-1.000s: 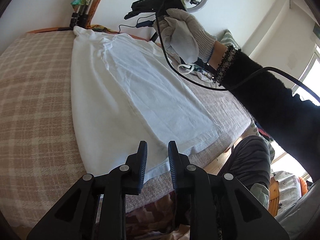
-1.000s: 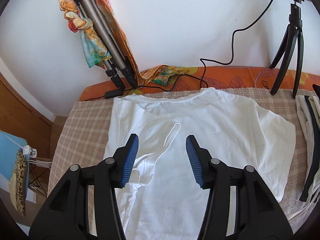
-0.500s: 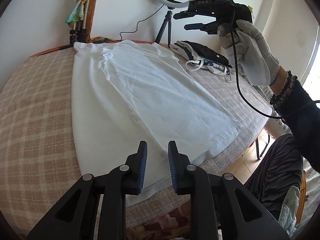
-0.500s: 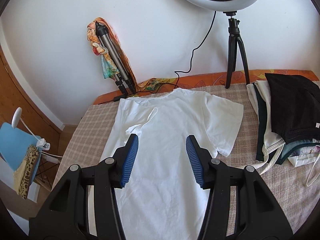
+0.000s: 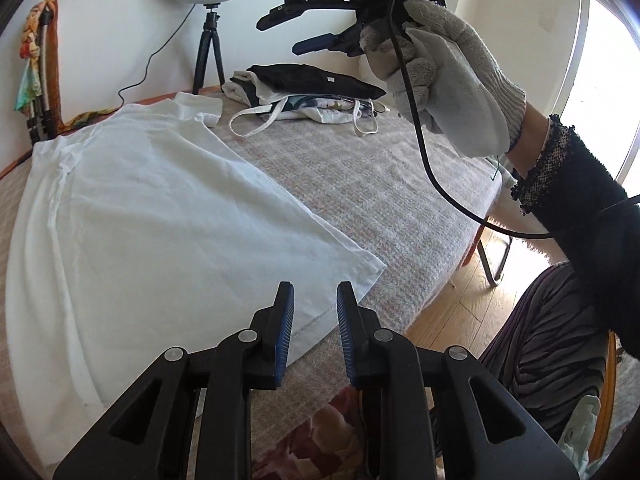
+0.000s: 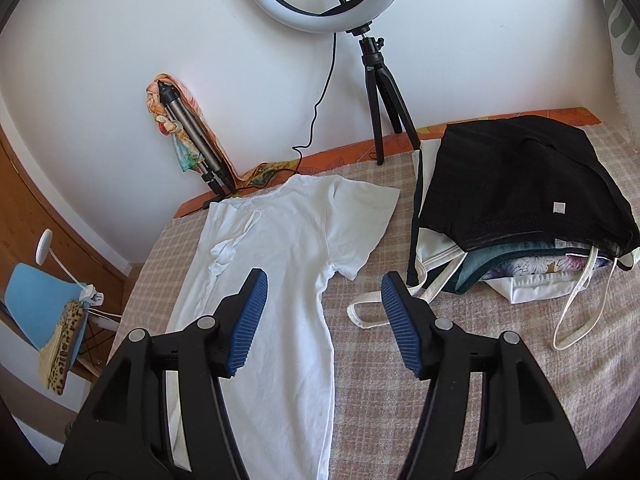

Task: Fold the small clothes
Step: 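Move both tools across to the shirt's other side edge and sleeve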

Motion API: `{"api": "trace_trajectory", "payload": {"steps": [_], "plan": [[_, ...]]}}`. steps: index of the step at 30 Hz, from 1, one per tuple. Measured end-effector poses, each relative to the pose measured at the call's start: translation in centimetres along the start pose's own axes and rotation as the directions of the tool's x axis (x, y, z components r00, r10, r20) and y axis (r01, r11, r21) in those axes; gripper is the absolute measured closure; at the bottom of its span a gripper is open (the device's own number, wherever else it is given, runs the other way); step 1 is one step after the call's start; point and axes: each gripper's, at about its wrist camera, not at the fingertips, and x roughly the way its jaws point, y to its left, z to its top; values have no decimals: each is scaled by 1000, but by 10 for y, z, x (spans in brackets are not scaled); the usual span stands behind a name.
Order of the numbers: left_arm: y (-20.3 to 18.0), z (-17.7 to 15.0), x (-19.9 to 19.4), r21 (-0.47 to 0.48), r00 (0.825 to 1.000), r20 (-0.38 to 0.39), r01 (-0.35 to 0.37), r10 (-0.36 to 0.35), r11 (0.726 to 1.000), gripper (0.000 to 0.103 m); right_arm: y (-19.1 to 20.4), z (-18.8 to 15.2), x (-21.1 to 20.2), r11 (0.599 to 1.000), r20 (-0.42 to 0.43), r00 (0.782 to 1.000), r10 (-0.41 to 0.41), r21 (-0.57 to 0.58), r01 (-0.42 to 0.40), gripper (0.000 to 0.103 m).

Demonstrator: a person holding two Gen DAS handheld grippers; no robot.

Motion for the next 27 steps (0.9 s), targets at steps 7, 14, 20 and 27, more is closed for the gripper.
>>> {"api": "trace_trajectory", "payload": {"steps": [7, 14, 20, 27], "plan": [[-38, 15, 39, 77, 999, -11, -30, 31, 997, 45, -40, 1, -9, 995, 19, 999, 28, 98, -30, 41], [-31, 17, 65, 45, 994, -51, -99, 101, 994, 63, -35, 7, 14, 993, -11, 997, 76, 91, -75, 41], [-2, 18, 64, -50, 999, -20, -26, 25, 998, 99, -22, 14, 60, 987, -79, 988, 131, 104, -122, 41], [32, 19, 33, -221, 999, 50, 11, 0, 975, 100, -22, 8, 130, 987, -194, 976, 99, 141, -72, 41]]}}
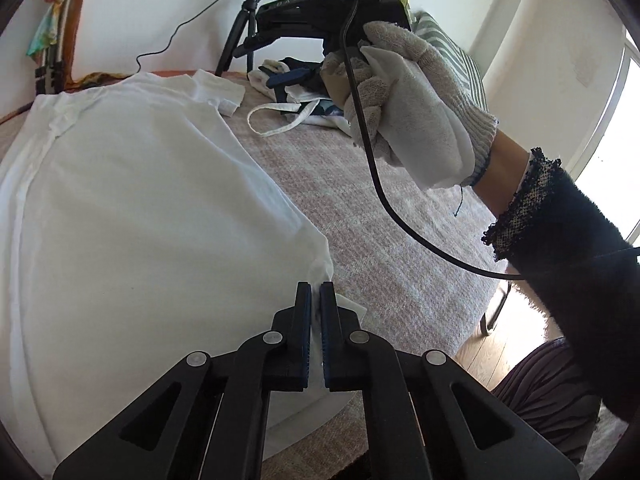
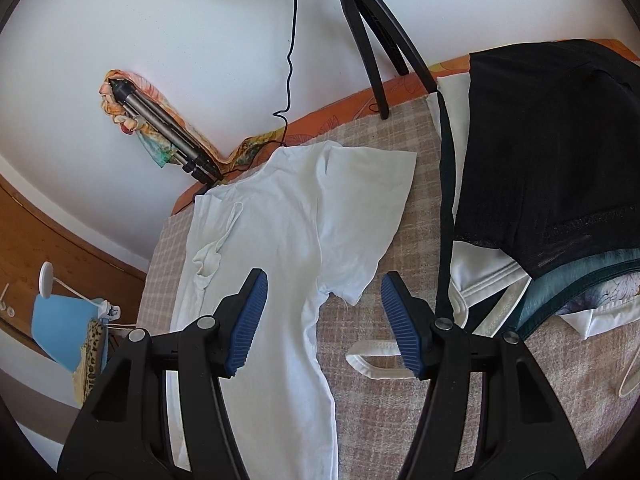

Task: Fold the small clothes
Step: 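Move both tools across to the shirt's other side edge and sleeve, then grasp the other side edge with both tools and fold it over the middle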

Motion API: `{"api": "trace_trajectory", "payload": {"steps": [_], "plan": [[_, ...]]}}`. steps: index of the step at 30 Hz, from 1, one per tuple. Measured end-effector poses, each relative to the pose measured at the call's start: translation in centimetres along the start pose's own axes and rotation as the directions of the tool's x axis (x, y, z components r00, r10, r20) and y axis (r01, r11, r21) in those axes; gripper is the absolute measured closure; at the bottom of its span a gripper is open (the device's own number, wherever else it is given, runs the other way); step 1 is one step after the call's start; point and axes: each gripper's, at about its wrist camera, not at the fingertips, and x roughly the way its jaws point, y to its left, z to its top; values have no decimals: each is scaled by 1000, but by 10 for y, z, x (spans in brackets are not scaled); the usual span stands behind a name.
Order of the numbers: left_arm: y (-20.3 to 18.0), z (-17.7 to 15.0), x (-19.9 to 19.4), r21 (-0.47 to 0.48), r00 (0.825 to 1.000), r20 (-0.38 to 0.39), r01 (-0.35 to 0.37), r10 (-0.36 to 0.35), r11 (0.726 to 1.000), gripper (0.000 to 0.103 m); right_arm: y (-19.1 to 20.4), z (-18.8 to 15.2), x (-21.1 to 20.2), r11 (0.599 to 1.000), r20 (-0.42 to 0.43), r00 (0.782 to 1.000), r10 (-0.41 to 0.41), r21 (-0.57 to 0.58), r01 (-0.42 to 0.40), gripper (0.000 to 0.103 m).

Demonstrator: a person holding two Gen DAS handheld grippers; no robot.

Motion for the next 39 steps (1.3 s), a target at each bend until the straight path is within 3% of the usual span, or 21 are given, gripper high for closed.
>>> {"api": "trace_trajectory", "payload": {"steps": [6, 10, 13, 15, 18, 22, 27, 39], "plan": [[6, 0, -13, -24, 999, 32, -14, 15, 1000, 100, -17, 9, 43, 993, -67, 994, -88, 71, 93, 41], [4, -5, -12, -29, 1000, 27, -3, 4, 1000, 100, -20, 14, 54, 991, -73, 993, -93, 87, 99, 41], [5, -5, -14, -33, 999, 33, 3, -2, 999, 100, -14, 16, 61, 995, -95, 994, -60, 73, 67, 59], [5, -6, -17, -35, 999, 41, 2, -1, 999, 100, -12, 15, 67, 995, -118, 992, -48, 86, 58, 82], [11, -6, -23, -49, 998, 55, 5, -3, 999, 100, -11, 16, 70, 991, -101, 992, -78, 99, 88, 93], [19, -11, -35, -67, 997, 82, 10, -4, 998, 100, 7, 25, 56, 991, -28, 996, -89, 95, 91, 96], [32, -17, -51, -94, 994, 107, -2, 12, 996, 100, 61, 37, 47, 995, 36, 995, -94, -17, 94, 97], [68, -38, -80, -184, 988, 131, -54, 79, 981, 100, 155, 18, 106, 956, -12, 984, -175, -242, 167, 97]]}}
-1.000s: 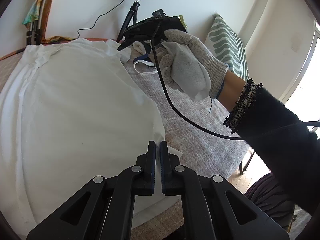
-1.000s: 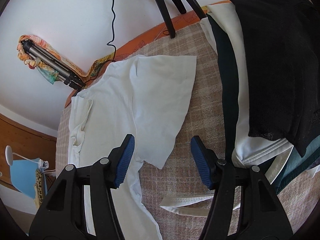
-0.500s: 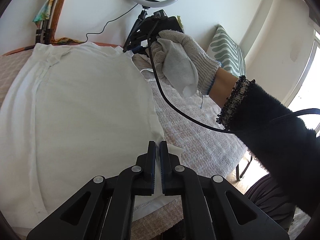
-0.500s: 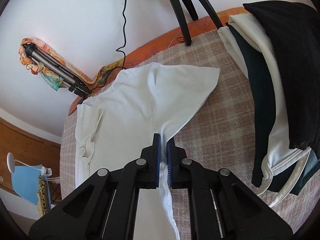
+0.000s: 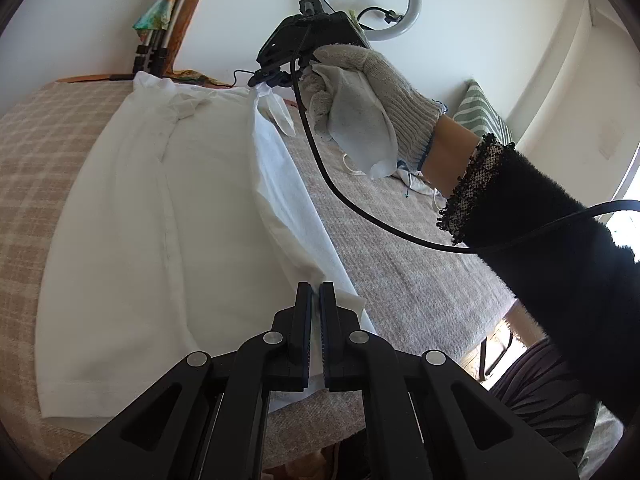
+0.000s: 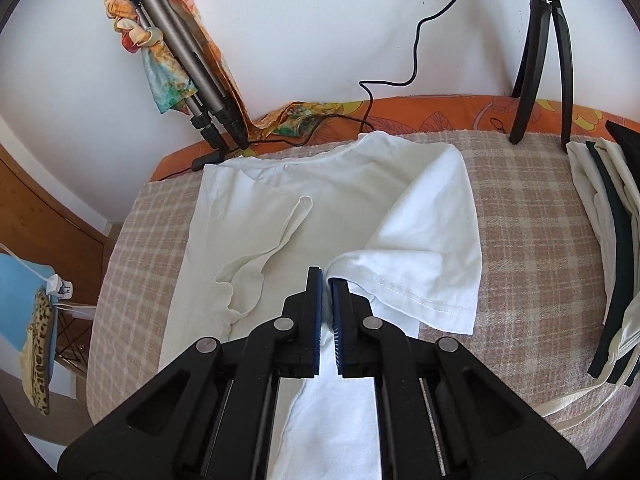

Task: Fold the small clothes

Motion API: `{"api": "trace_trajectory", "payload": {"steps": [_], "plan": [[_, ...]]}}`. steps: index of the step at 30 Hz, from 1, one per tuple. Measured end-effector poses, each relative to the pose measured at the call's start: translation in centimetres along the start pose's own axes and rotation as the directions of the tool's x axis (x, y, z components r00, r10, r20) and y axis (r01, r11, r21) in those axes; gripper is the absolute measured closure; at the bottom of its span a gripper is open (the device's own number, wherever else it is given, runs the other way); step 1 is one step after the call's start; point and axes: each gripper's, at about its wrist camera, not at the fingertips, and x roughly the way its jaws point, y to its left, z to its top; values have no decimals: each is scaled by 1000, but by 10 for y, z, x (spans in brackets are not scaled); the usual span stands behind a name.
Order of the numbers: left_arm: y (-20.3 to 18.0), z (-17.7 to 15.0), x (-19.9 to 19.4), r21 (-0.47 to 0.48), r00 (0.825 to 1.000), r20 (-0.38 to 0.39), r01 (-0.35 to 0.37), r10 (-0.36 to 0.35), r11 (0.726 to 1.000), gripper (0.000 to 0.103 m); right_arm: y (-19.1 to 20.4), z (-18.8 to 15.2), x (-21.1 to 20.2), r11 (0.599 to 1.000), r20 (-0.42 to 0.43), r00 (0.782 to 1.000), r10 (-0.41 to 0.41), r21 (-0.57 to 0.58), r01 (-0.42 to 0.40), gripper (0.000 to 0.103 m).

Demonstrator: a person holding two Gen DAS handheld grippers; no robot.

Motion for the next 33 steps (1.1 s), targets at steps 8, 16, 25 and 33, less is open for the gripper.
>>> {"api": "trace_trajectory", "payload": {"steps": [8, 16, 25, 33], "plan": [[17, -9, 1, -27, 999, -27, -30, 29, 999, 100, 25, -7, 39, 996, -56, 997, -49, -82, 44, 97], [17, -12, -3, -1, 997, -50, -55, 55, 998, 100, 33, -16, 62, 993, -119, 992, -40, -114, 26, 95], [31, -1, -51, 67, 993, -90, -76, 82, 995, 91, -7, 8, -28, 989, 6, 989, 144, -31, -144, 59], [64, 72, -71, 74, 992, -1, -128, 128, 989, 91, -92, 16, -17, 976, 28, 999, 46, 213, -51, 59]]}}
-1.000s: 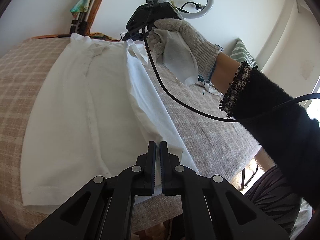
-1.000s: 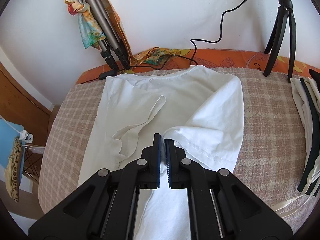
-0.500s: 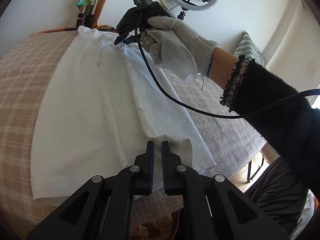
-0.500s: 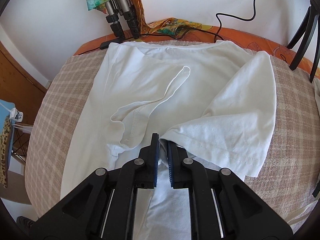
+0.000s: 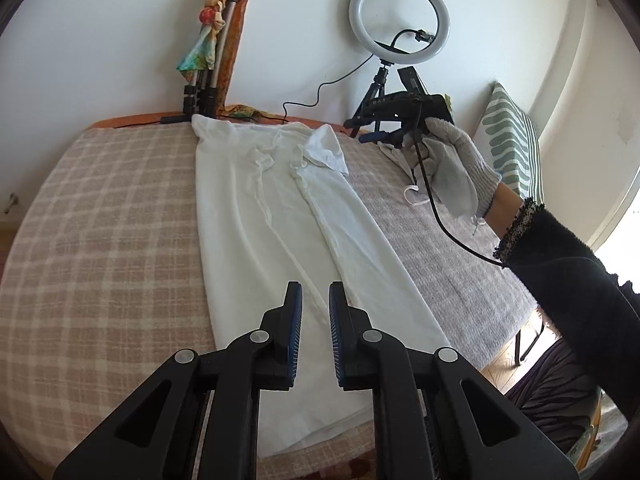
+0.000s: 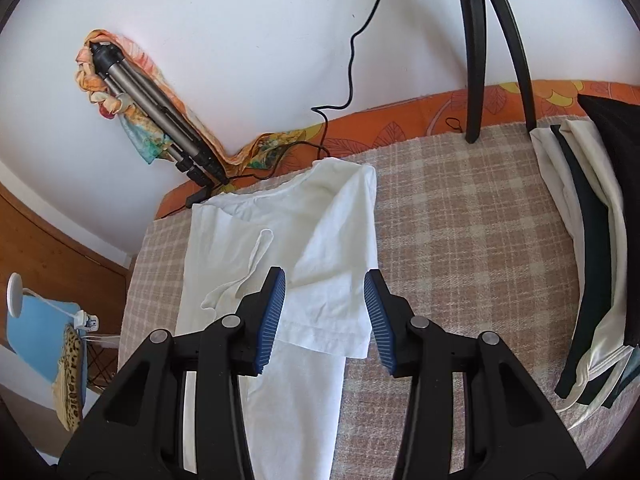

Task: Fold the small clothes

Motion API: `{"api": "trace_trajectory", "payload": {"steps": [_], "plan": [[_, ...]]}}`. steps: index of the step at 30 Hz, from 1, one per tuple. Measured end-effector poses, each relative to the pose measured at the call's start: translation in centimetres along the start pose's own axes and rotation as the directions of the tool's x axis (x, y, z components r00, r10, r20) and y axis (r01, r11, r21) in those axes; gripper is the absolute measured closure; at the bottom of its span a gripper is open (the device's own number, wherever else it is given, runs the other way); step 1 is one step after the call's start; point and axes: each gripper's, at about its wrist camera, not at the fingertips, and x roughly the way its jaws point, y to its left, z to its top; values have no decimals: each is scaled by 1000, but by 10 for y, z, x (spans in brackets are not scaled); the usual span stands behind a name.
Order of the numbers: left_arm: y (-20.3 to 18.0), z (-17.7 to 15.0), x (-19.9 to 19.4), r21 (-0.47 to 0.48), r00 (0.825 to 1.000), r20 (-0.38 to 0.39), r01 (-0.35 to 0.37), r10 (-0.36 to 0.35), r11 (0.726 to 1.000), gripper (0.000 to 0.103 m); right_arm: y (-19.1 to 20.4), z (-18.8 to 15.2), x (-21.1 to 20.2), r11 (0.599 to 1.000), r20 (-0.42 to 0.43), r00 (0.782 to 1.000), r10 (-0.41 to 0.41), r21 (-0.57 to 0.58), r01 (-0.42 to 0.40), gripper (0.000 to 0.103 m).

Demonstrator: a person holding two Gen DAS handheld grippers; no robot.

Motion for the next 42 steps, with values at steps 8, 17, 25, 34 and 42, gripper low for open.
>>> {"api": "trace_trajectory", "payload": {"steps": [8, 17, 25, 34, 42], "plan": [[39, 34, 10, -48, 996, 83, -41, 45, 998, 91, -19, -3, 49, 999, -77, 997, 27, 28, -25, 59], [50, 38, 13, -62, 996, 83, -8, 13, 998, 91, 35, 18, 43, 993, -71, 994, 83, -76, -88, 99], [59, 42, 10, -74, 996, 91, 3, 4, 997, 91, 98, 50, 71, 988, -101, 994, 34, -146, -48, 99], [64, 42, 11, -80, 996, 83, -12, 19, 997, 91, 112, 47, 129, 988, -191, 979, 71, -122, -95, 95], [63, 40, 9, -70, 996, 82, -18, 24, 997, 91, 97, 44, 61, 987, -59, 990, 131, -86, -136, 45]]}}
